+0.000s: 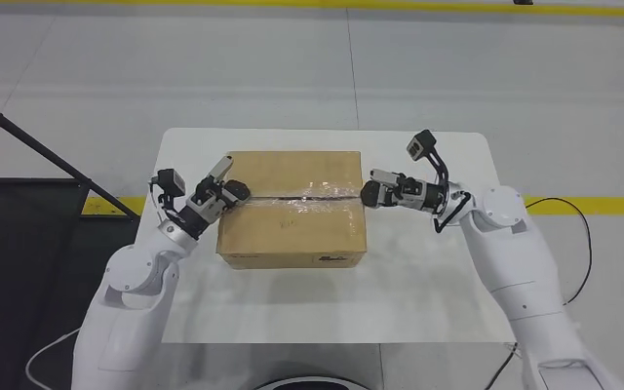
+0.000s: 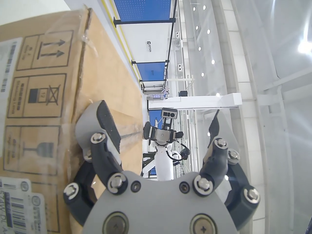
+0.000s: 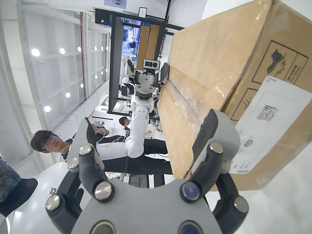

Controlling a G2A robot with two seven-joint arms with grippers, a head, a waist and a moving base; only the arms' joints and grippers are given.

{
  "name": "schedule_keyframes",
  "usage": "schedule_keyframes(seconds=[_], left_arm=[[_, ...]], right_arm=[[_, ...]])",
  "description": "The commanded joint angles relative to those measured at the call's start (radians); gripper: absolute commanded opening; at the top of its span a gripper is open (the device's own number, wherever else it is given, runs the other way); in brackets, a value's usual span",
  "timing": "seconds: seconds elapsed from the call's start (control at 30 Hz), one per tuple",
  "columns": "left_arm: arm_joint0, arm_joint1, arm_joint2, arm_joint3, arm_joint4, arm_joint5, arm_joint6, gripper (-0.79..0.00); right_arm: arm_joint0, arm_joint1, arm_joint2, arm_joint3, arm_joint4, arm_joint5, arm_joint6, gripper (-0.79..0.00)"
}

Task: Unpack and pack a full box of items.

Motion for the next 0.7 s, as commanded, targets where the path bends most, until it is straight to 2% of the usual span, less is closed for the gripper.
schedule_keyframes(seconds=[0.0, 0.47, 0.67], left_arm=[[0.005, 0.001, -0.006, -0.003, -0.005, -0.004, 0.001, 0.000], [0.080, 0.008, -0.091, -0.065, -0.071, -0.059, 0.016, 0.000], [0.127, 0.010, -0.146, -0.075, -0.145, -0.133, -0.002, 0.000]], right_arm=[[-0.011, 0.004, 0.010, -0.005, 0.002, 0.000, -0.001, 0.000], [-0.036, 0.007, 0.007, 0.003, 0.021, -0.006, -0.005, 0.000], [-0.034, 0.003, -0.008, 0.021, 0.028, -0.011, -0.009, 0.000]])
